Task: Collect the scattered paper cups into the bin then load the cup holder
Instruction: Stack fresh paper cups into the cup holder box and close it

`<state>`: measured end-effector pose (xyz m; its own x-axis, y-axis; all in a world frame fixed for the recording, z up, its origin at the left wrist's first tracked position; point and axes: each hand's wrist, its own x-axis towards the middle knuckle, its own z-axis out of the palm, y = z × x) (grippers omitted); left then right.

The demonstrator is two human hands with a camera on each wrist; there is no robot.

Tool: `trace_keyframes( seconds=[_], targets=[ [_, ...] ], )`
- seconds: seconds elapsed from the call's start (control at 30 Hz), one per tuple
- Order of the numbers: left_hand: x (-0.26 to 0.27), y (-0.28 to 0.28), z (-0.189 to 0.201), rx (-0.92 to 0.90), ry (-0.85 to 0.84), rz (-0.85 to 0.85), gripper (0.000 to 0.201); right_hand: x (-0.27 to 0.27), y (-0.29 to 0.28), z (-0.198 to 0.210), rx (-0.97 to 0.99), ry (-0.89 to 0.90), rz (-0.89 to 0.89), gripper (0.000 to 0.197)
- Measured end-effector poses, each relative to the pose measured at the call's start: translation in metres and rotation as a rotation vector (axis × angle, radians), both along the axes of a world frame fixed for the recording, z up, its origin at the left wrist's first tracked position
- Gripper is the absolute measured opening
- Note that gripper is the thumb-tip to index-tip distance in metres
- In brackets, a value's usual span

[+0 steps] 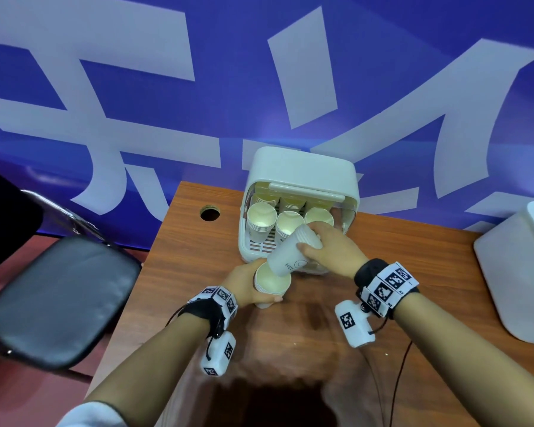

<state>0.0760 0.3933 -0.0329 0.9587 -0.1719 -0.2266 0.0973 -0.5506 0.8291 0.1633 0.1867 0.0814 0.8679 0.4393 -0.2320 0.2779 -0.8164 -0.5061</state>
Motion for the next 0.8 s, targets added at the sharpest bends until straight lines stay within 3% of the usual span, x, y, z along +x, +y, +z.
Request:
trace_keyframes(
  seconds=[0.13,0.3,0.67,0.8],
  targets=[
    [-0.003,0.002,-0.002,0.029,-0.037,0.011,0.078,0.002,-0.001,-0.002,-0.089,-0.156,-0.091,0.060],
    [-0.008,0.003,-0.003,0.000,-0.037,0.022,0.078,0.008,0.007,-0.017,-0.463,-0.400,0.173,0.077],
    [-0.011,0.002,-0.002,-0.007,-0.043,0.014,0.080,0.023,0.029,-0.048,-0.484,-0.293,0.115,0.059],
    [-0.011,0.001,-0.002,-0.003,-0.044,0.022,0.081,0.023,0.037,-0.061,-0.539,-0.273,0.027,0.084]
  ],
)
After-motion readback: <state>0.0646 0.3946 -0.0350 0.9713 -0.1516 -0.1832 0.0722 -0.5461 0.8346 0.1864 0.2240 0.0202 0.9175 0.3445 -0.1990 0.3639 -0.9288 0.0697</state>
